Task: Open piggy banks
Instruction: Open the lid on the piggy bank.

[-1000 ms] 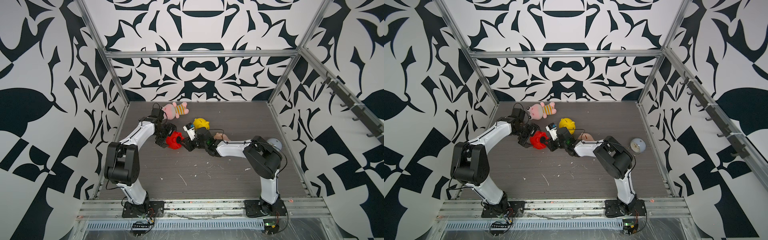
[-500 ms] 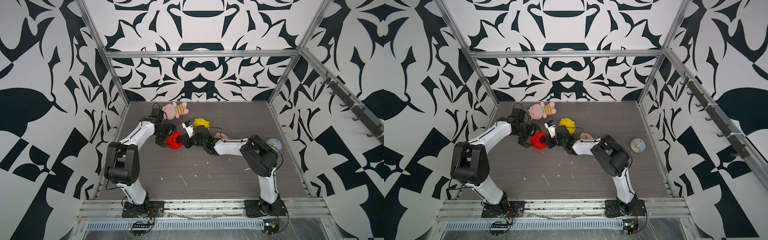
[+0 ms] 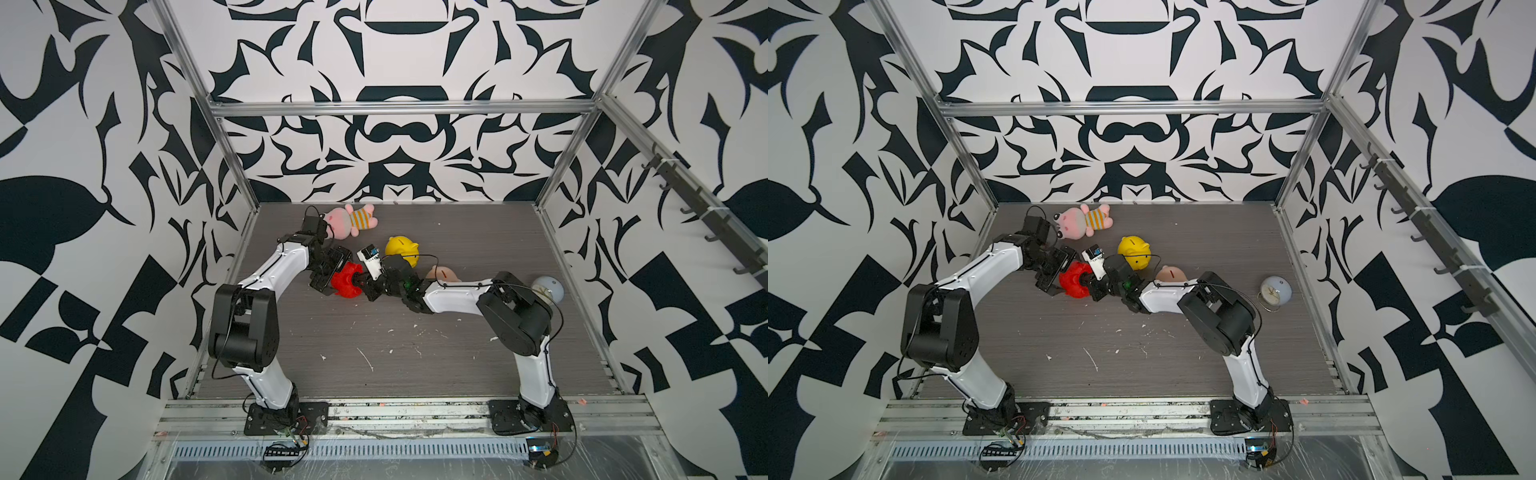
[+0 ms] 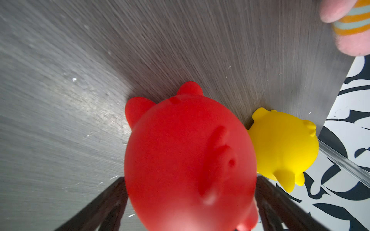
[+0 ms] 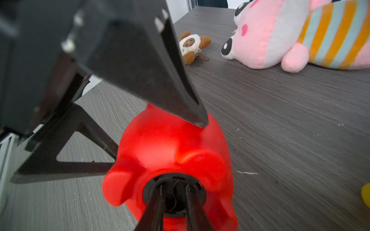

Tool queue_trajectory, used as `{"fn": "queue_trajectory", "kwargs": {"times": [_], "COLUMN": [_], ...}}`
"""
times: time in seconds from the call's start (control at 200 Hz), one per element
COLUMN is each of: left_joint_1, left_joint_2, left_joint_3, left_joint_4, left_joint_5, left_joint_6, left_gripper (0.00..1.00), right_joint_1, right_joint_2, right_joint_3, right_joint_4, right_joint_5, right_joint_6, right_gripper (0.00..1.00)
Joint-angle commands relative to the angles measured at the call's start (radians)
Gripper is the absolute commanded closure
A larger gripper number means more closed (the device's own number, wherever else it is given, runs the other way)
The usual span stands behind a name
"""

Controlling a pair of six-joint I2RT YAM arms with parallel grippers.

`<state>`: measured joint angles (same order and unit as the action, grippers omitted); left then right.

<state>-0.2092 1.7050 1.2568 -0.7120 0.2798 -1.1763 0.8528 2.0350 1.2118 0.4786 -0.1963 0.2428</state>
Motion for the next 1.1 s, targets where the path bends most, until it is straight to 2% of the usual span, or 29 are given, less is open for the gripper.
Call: {"fn": "queue_trajectory", "kwargs": {"times": [0.0,0.165,0.24,0.64,1.095], "left_joint_1": [-0.012,-0.013,-0.013,-0.009,-0.004], "left_joint_2": [0.036,0.032,0.033,0.05,0.048], "left_joint_3": [-0.025,-0.03,-0.034,-0.007,0.006], "left_joint_4": [-0.108,-0.109,-0.107,-0.127,-0.139], "left_joint_5": [-0.008,-0.007,-0.005,-0.01,-0.022], "left_joint_6": [0.01,0.009,0.01,0.023,0.03], "left_gripper": [0.0,0.0,0.0,0.0,0.0], "right_joint_1": [0.017,0.029,0.038,0.052,0.048], "right_joint_2": [0.035,0.072,0.085,0.028,-0.124], "right_joint_3": [0.045,0.081,0.083,0.053,-0.097], "right_joint_4": [-0.021,-0.028,-0.019,-0.041,-0.04], "right_joint_5": [0.01,0.064,0.086,0.155,0.188], "right_joint_6": [-0.045,-0.082,-0.105,-0.273,-0.286], "right_gripper": [0.77,0.85,1.0,1.0,1.0]}}
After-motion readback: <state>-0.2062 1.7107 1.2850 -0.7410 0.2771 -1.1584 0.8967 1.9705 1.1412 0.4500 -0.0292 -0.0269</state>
